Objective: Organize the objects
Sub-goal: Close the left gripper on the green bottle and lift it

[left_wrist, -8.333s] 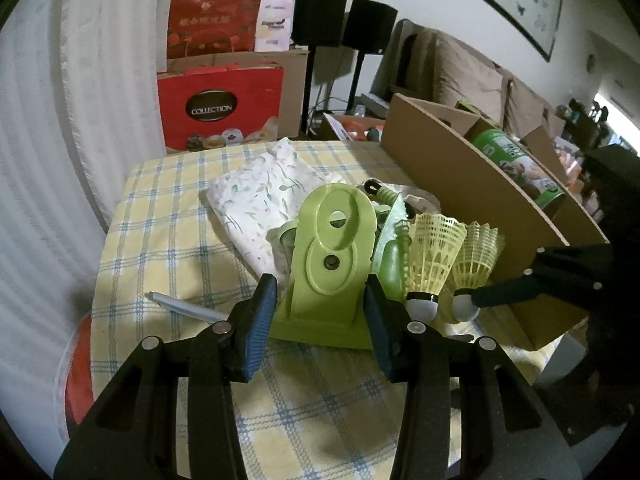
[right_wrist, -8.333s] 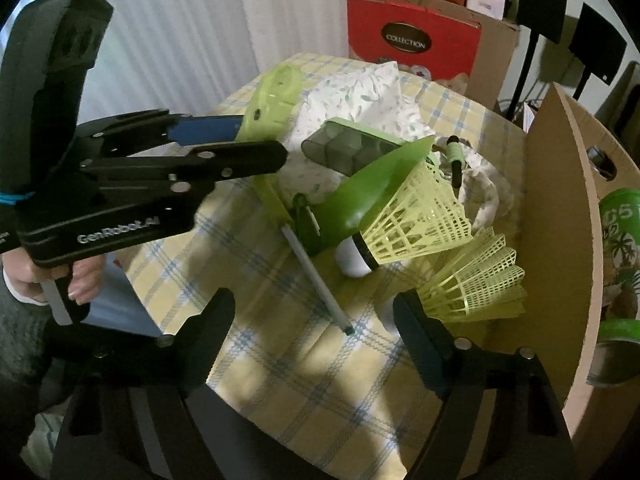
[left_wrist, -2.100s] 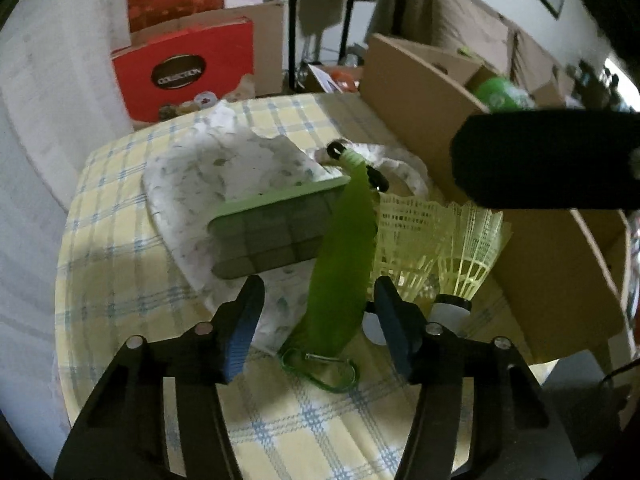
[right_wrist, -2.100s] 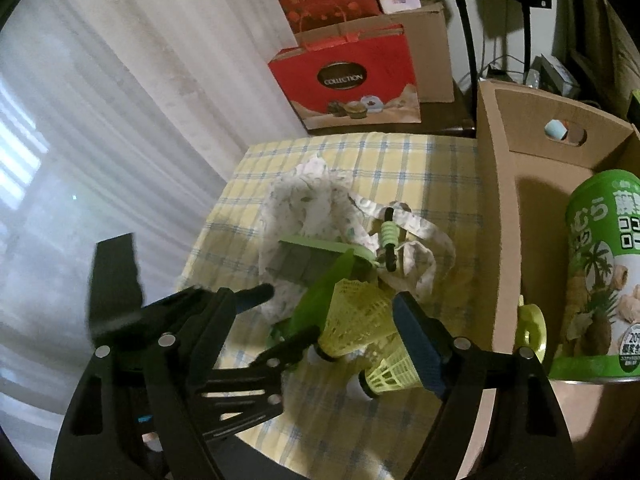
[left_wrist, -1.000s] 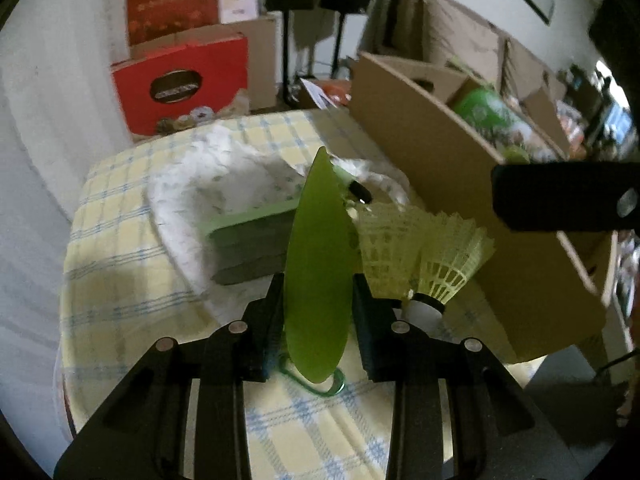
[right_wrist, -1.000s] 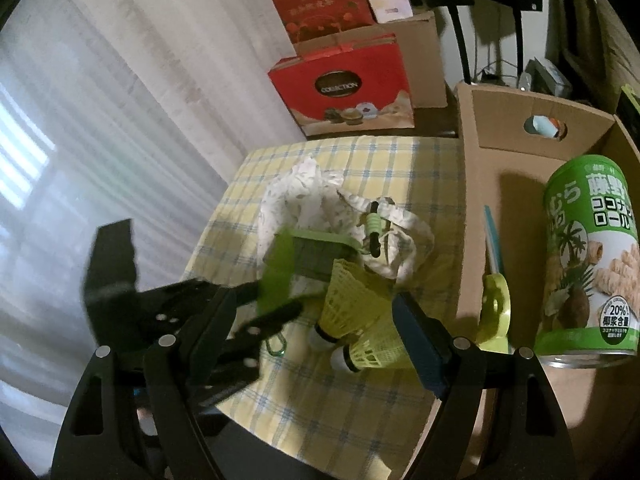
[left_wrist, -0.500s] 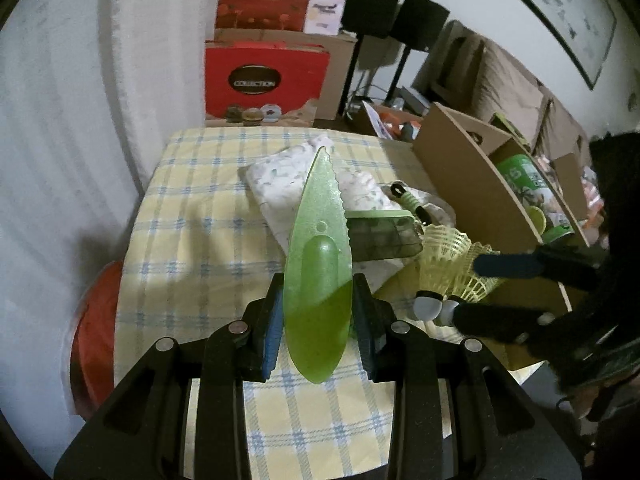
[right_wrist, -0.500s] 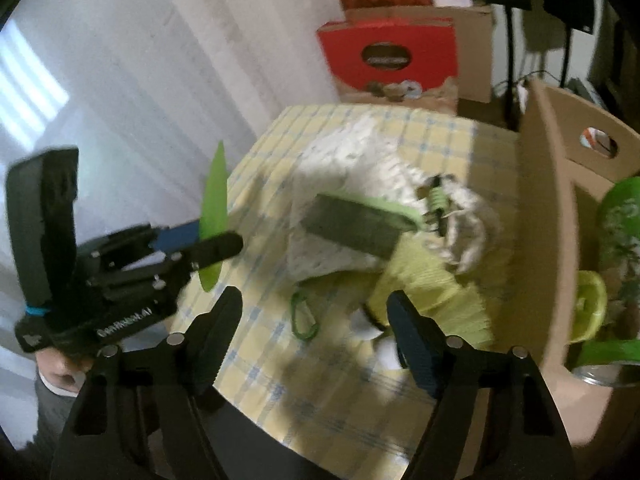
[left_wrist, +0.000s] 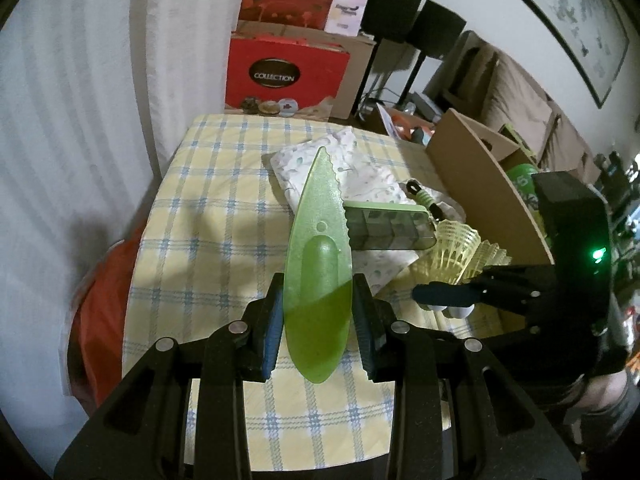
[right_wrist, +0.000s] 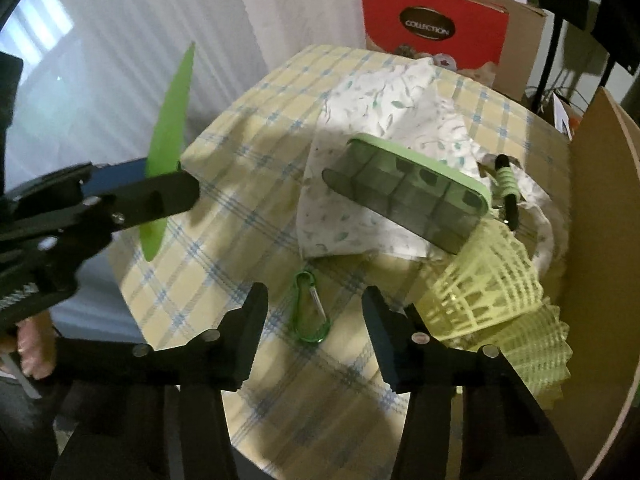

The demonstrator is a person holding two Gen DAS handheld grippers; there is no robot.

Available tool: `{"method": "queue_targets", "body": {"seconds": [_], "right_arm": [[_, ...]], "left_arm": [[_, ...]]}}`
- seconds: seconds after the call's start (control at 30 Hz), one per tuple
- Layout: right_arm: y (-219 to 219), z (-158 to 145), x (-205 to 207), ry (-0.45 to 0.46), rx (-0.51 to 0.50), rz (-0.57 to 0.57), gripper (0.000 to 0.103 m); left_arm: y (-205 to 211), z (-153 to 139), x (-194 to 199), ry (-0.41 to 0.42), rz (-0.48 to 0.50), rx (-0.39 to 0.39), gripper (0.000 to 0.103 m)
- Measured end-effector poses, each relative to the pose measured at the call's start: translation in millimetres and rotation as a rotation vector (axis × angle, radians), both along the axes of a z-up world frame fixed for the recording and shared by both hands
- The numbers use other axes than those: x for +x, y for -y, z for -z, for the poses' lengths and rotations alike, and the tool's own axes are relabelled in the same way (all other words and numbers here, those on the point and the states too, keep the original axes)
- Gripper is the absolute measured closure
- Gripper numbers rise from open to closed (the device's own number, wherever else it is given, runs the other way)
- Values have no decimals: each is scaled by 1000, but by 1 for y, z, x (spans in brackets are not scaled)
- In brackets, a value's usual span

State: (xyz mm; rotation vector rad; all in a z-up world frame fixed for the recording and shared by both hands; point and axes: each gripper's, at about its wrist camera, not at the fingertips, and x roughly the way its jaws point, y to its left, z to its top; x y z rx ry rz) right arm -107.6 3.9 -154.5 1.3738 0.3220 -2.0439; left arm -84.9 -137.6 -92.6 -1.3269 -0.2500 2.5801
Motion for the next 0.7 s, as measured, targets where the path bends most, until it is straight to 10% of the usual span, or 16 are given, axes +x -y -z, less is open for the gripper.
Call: {"method": "queue_targets", "body": {"seconds": [0.37, 0.47, 0.7], "right_arm": [[14, 13, 10, -71, 72, -58, 63], [17, 13, 14, -96, 90, -74, 85], [10, 10, 16, -71, 42, -55, 86]], "left_arm": [[2, 4, 1, 10, -7, 15, 74], [2, 5, 2, 11, -9, 16, 74], [0, 3, 4, 7, -5, 20, 74]]}}
